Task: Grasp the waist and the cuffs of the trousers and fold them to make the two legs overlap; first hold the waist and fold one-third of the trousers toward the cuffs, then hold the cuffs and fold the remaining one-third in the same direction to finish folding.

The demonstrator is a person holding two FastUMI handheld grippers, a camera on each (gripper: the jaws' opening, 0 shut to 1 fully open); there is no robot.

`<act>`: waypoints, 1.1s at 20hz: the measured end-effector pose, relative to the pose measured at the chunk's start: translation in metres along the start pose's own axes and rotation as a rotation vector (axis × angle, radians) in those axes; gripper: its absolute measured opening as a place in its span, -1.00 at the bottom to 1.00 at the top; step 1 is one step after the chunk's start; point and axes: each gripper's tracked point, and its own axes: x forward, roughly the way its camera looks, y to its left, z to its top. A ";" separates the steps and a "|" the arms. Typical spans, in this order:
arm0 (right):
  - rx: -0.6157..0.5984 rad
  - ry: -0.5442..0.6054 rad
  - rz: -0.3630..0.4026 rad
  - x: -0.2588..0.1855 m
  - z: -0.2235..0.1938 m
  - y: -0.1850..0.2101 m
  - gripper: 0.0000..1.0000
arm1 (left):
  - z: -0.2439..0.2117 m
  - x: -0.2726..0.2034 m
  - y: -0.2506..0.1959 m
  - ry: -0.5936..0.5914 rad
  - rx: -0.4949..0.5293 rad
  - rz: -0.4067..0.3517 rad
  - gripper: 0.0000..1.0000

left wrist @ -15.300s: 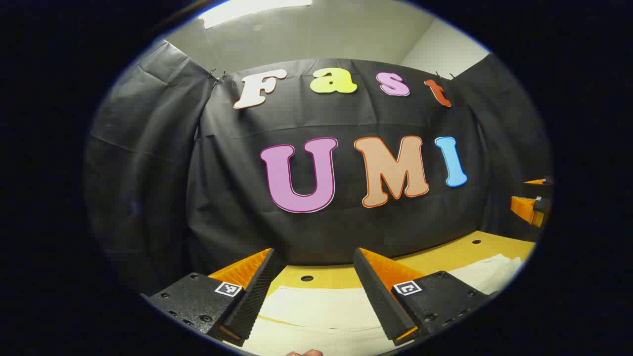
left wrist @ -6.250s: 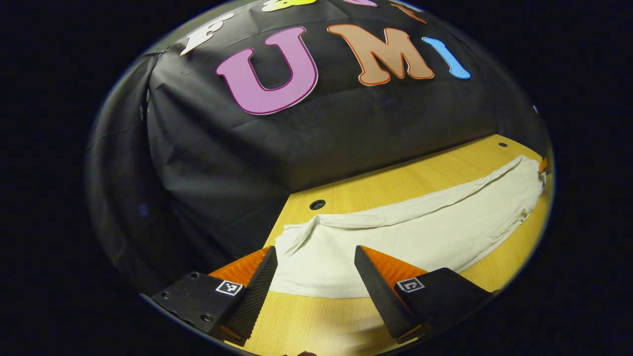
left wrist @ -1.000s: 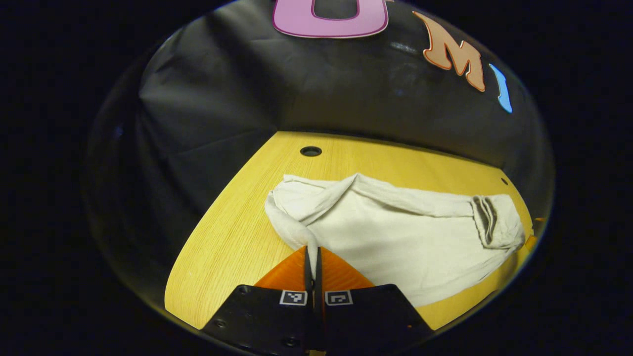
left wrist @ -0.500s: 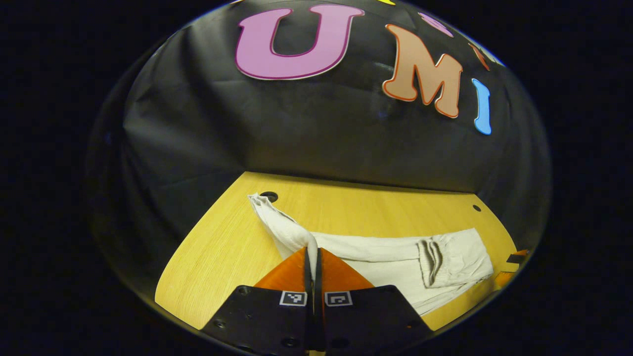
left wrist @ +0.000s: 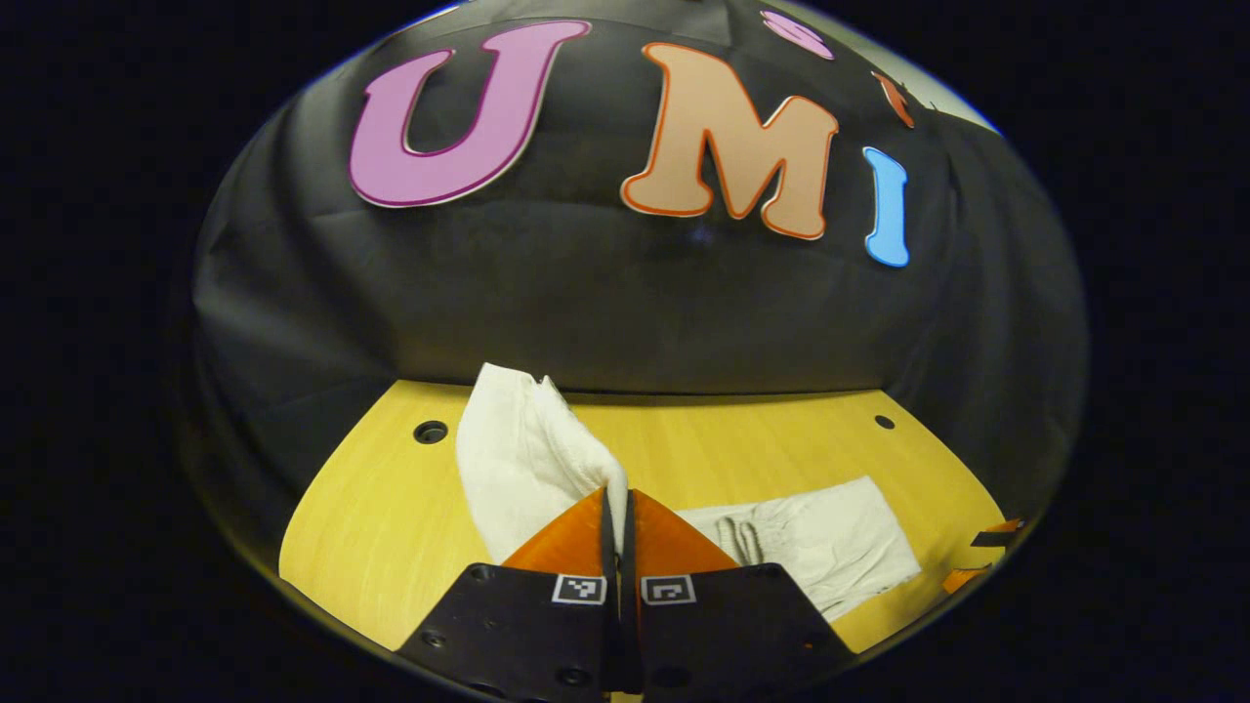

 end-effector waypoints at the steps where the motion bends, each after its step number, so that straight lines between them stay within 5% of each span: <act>1: 0.005 0.003 -0.007 -0.002 -0.004 -0.006 0.96 | 0.002 0.004 -0.013 0.000 0.010 -0.017 -1.00; 12: 0.048 0.020 -0.051 -0.018 -0.022 -0.042 0.96 | 0.010 0.038 -0.165 0.021 0.103 -0.213 -1.00; 22: 0.070 0.012 -0.047 -0.020 -0.023 -0.043 0.97 | -0.085 0.030 -0.255 0.112 0.253 -0.323 -1.00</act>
